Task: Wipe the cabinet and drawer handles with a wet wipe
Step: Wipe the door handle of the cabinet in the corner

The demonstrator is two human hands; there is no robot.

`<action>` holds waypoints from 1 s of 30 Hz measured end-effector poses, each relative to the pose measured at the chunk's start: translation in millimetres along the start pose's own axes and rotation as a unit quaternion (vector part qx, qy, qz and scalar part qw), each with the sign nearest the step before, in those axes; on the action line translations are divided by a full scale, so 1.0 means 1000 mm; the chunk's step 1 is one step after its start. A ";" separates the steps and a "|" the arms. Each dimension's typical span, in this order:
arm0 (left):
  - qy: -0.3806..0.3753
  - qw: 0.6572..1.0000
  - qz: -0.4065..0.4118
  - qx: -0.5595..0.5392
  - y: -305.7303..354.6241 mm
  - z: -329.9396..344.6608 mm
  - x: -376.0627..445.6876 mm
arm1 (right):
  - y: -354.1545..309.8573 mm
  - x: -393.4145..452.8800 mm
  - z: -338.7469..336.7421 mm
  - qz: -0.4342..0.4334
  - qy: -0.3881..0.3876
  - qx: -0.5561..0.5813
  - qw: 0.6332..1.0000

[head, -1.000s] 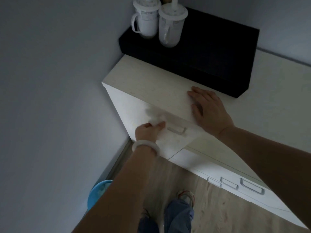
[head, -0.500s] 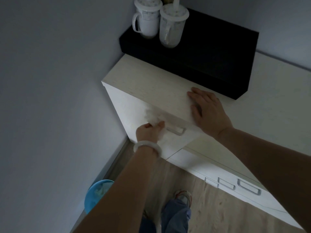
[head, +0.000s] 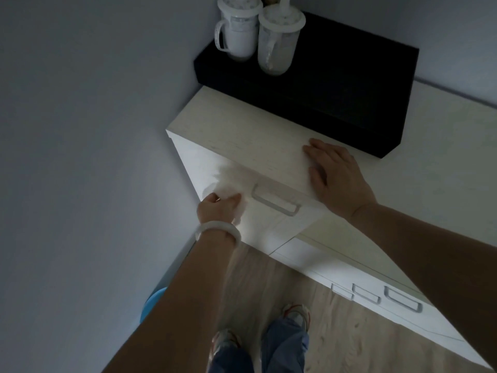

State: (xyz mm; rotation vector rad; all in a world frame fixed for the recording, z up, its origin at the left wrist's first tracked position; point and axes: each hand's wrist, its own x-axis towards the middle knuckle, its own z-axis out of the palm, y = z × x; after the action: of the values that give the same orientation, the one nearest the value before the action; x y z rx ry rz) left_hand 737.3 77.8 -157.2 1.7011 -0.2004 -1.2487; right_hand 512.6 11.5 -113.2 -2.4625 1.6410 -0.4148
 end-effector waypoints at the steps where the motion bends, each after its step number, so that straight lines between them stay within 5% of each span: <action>1: -0.012 1.000 0.005 -0.001 -0.001 0.001 -0.004 | 0.000 0.000 0.000 -0.001 0.000 -0.001 1.000; 7: -0.023 0.999 0.017 -0.023 -0.001 0.028 -0.022 | 0.000 0.000 0.000 -0.002 0.001 -0.006 1.000; 12: -0.057 0.986 -0.066 -0.146 0.002 0.023 -0.024 | 0.000 0.000 0.000 -0.001 0.000 -0.008 1.000; 19: -0.047 0.998 -0.030 -0.010 0.002 0.026 -0.017 | 0.000 0.000 0.001 -0.001 0.001 -0.006 1.000; 30: 0.008 0.997 -0.034 -0.064 -0.009 0.034 -0.031 | 0.002 0.000 0.002 -0.001 0.003 -0.011 1.000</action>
State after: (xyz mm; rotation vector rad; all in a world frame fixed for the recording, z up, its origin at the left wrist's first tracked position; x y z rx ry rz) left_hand 692.2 81.6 -143.9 1.6194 -0.0517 -1.2696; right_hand 511.4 10.8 -115.2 -2.4803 1.6539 -0.4067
